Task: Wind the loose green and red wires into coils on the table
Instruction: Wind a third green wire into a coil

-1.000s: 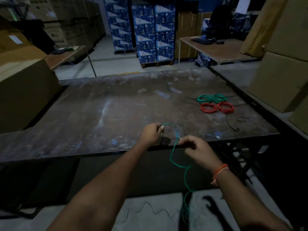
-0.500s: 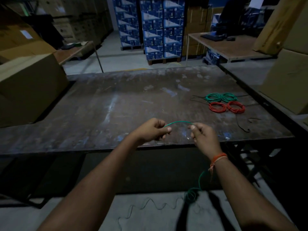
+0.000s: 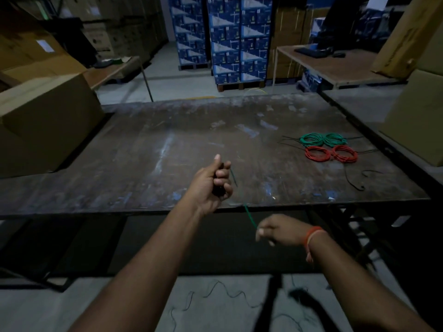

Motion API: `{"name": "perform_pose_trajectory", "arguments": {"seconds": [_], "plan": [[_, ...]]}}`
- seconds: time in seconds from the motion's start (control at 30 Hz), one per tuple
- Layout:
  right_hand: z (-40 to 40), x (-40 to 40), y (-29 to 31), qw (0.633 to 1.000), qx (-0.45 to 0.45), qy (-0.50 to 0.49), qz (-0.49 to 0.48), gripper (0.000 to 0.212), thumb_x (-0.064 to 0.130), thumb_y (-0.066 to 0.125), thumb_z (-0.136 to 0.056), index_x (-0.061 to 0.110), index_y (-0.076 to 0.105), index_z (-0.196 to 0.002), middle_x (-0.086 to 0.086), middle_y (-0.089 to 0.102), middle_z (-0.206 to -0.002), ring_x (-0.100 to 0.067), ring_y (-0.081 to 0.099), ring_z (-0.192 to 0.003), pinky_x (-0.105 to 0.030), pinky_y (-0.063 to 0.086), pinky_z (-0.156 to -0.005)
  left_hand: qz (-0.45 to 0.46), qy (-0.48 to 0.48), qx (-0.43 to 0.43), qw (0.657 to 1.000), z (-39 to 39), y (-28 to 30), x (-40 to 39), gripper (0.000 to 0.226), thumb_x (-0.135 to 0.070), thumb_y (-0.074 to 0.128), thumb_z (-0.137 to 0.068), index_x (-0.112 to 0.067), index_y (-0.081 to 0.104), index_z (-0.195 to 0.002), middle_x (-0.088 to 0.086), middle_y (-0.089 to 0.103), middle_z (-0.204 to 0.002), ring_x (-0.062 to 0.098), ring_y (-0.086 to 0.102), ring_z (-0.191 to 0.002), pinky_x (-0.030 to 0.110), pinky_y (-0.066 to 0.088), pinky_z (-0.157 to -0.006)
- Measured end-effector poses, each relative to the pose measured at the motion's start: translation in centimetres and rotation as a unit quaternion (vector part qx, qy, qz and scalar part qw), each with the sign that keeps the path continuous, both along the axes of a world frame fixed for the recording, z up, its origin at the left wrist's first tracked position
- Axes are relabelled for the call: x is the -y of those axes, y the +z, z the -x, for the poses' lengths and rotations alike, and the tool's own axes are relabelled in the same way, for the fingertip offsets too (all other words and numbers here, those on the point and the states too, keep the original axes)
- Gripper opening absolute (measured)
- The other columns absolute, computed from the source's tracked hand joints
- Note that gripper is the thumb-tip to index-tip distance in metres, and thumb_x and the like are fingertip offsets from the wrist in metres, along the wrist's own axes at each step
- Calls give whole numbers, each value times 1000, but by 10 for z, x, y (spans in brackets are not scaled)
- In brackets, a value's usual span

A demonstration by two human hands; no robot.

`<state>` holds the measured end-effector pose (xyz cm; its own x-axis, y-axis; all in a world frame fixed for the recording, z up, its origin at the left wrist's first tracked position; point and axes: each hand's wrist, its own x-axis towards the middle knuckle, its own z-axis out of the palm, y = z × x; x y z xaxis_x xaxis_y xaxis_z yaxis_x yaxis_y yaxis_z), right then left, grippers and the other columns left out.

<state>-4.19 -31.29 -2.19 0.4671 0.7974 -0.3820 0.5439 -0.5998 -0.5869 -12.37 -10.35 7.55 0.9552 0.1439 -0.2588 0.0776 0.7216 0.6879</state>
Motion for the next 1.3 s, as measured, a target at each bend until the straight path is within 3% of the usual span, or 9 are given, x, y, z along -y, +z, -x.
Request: {"name": "perform_pose_trajectory", "arguments": {"seconds": [0.2,0.4,0.5,0.6,0.67,0.77,0.9,1.13,1.3], "plan": [[15,0,19,995,49,33,-81,21,34,56,-95,27,75,-90,-2,72,-86,-19,66,-82,-38,52,-82,-30,55,-53,997,3,-22,-19,32,-35,40,-105,-8,57,-102,-9,36,-50,1,29,-37,14,19,-35],[29,-4,72,983,82,111,-124,16,30,60,-93,23,74,-96,1,72,-86,-17,67,-80,-40,54,-76,-44,110,-19,993,6,-33,-1,39,-35,38,-106,-5,60,-94,2,65,-63,14,68,-62,18,56,-57],[41,-19,95,964,153,168,-134,18,30,57,-94,19,72,-94,-2,71,-85,-18,65,-78,-37,51,-72,-96,46,3,994,16,-38,16,43,-42,36,-105,-7,59,-96,9,73,-78,23,73,-80,27,58,-73],[45,-25,115,945,214,151,-196,24,35,53,-89,20,71,-96,1,72,-86,-16,67,-78,-35,51,-71,-167,-31,34,985,30,-40,30,46,-47,35,-102,-8,59,-93,5,67,-70,14,62,-59,24,50,-55],[43,-23,126,936,229,105,-246,8,24,61,-83,20,68,-85,5,68,-74,-10,63,-66,-33,49,-63,-172,-58,29,983,39,-41,37,47,-45,34,-104,-7,61,-93,4,59,-62,10,52,-48,20,44,-45],[37,-17,137,941,151,40,-301,14,3,72,-81,15,67,-84,3,66,-72,-5,60,-64,-22,47,-60,-175,-86,21,980,47,-42,35,44,-44,39,-102,-9,56,-83,1,38,-49,6,29,-35,16,19,-34],[22,-13,130,949,17,12,-315,13,-4,70,-88,7,70,-93,-11,70,-84,-10,63,-75,-23,50,-69,-164,-87,-4,983,47,-42,26,37,-32,40,-102,-6,54,-78,-2,29,-49,3,20,-35,15,11,-35],[24,-25,103,953,120,-6,-278,12,8,76,-86,19,77,-88,4,75,-82,-3,69,-78,-16,52,-71,-177,-94,-43,979,49,-46,22,34,-31,42,-100,-11,56,-77,-2,36,-51,10,26,-44,29,16,-53],[24,-29,89,940,32,-91,-328,16,13,76,-89,11,74,-104,-8,73,-89,-5,65,-77,-18,52,-74,-1,-174,-53,983,53,-39,13,38,-38,46,-96,-16,53,-67,-10,26,-43,2,21,-35,19,10,-44]]}}
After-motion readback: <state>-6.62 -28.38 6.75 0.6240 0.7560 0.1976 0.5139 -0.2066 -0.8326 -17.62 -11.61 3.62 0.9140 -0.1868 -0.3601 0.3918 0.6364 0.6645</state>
